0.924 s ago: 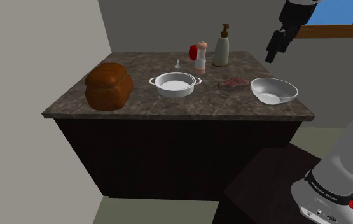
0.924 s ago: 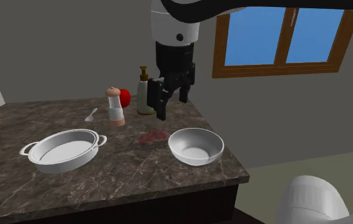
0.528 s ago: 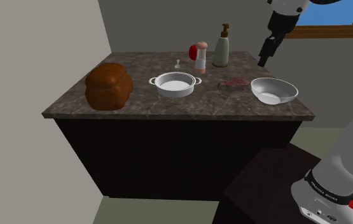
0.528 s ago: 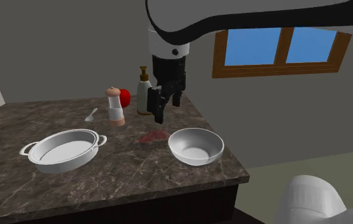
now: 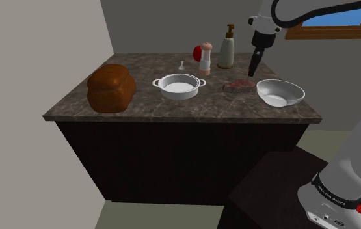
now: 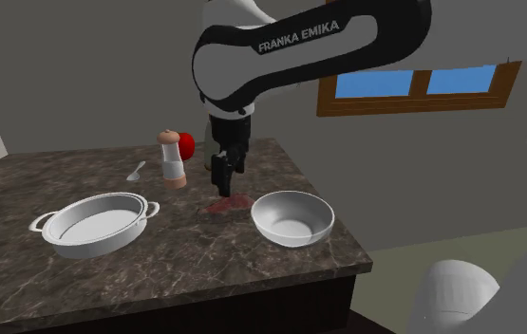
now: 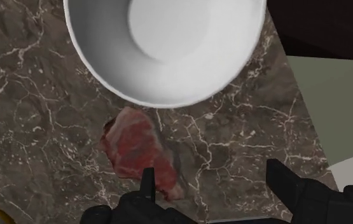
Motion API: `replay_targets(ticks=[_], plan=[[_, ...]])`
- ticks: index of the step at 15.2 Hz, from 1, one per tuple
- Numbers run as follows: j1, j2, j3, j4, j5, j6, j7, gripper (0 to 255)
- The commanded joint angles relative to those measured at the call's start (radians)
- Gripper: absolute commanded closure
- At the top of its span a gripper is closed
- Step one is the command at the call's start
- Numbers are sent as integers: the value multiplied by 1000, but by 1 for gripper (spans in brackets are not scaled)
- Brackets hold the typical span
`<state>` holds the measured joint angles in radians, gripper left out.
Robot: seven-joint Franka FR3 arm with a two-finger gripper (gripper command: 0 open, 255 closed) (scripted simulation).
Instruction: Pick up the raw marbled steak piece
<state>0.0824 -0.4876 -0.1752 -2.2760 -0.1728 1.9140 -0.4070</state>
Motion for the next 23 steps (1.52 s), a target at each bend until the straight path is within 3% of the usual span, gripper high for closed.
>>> replay_targets(ticks=[1,10,19,20,23], plan=[[13,72,-33,21,5,47,-79,0],[63,401,-117,167,93,194,-398,0],[60,438,-120,102,101,295,-402,0],[60,440,-120,103,102,295,-403,255],[60,440,-120,103,102,295,-403,255]])
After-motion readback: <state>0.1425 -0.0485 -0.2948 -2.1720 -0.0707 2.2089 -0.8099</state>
